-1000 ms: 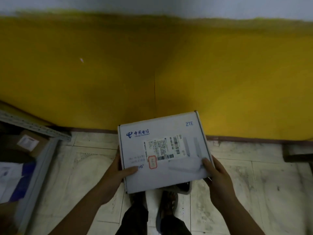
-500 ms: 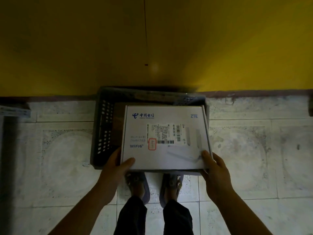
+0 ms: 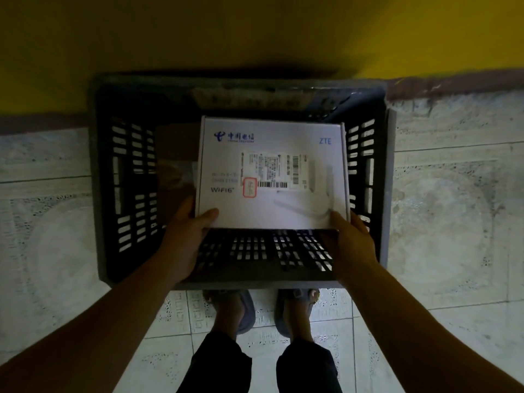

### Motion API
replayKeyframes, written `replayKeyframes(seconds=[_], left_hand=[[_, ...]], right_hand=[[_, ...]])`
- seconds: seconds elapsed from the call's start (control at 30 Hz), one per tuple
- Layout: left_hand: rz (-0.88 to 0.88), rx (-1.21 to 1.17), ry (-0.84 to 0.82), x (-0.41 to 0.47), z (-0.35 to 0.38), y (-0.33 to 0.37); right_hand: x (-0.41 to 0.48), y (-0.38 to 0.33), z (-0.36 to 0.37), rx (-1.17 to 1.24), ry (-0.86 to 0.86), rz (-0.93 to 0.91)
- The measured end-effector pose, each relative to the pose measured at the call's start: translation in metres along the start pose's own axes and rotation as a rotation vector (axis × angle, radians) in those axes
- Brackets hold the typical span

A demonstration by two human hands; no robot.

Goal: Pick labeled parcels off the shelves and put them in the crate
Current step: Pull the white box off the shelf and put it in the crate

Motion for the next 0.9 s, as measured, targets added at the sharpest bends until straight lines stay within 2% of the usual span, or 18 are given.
replayKeyframes(seconds=[0.33, 0.5, 0.63, 0.9], left_hand=[[-0.012, 0.057, -0.008, 0.066, 0.022, -0.017], [0.010, 0.275, 0.098, 0.088, 0.036, -0.018], [0.034, 0.323, 0.145, 0.097, 0.037, -0.019], [-0.012, 0.374, 0.053, 0.093, 0.042, -0.014]], right_hand=[[0.057, 0.024, 0.016, 0.216, 0.102, 0.113], [0.070, 0.032, 0.037, 0.352, -0.026, 0.177], [0.080, 0.040, 0.048, 0.395, -0.119, 0.209], [0.071, 0.041, 0.043, 0.319, -0.161, 0.180]])
Point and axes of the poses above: each hand's wrist, its own x-axis towards the middle knuckle, its own z-axis out of the palm, y = z × x, the point moved 10 cm from there along x, towards the middle knuckle, and after that the axes turned 7 degrees about -z, right-handed, at the moved point
